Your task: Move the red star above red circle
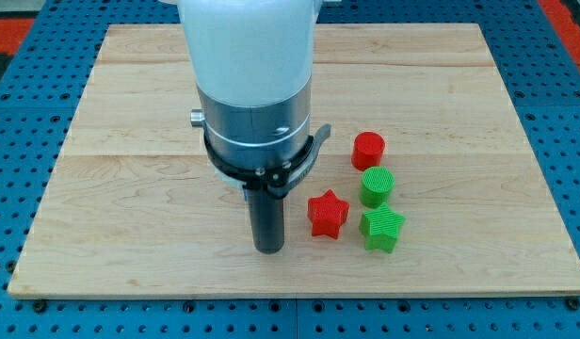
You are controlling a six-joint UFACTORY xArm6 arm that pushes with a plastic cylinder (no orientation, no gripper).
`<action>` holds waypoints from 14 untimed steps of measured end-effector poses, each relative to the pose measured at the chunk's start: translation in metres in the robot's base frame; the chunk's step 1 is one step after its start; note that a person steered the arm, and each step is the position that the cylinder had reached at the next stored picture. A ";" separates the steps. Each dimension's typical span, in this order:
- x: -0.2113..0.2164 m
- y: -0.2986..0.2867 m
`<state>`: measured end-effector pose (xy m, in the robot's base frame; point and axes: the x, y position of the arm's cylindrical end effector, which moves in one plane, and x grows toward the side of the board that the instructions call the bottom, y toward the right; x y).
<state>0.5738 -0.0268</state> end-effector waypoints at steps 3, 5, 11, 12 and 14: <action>-0.005 0.046; -0.046 0.062; -0.069 0.044; -0.073 0.022; -0.144 0.024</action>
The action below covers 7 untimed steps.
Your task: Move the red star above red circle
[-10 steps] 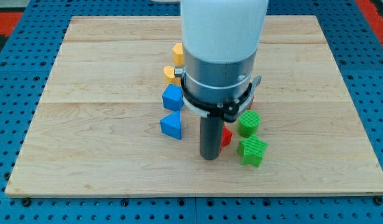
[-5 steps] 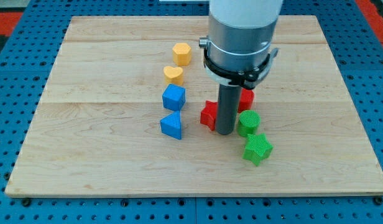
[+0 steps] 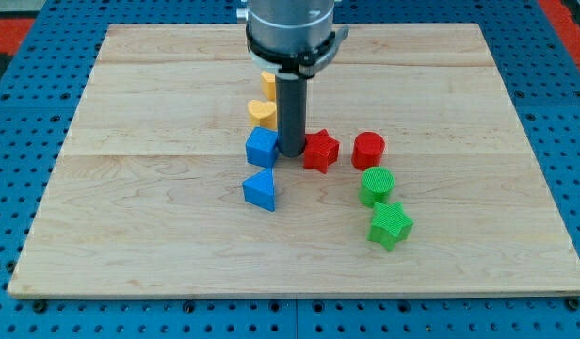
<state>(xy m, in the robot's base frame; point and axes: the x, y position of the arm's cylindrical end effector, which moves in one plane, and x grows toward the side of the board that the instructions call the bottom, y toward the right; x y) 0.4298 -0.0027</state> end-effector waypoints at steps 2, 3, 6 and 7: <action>0.037 -0.016; 0.064 0.003; -0.015 0.033; -0.031 0.003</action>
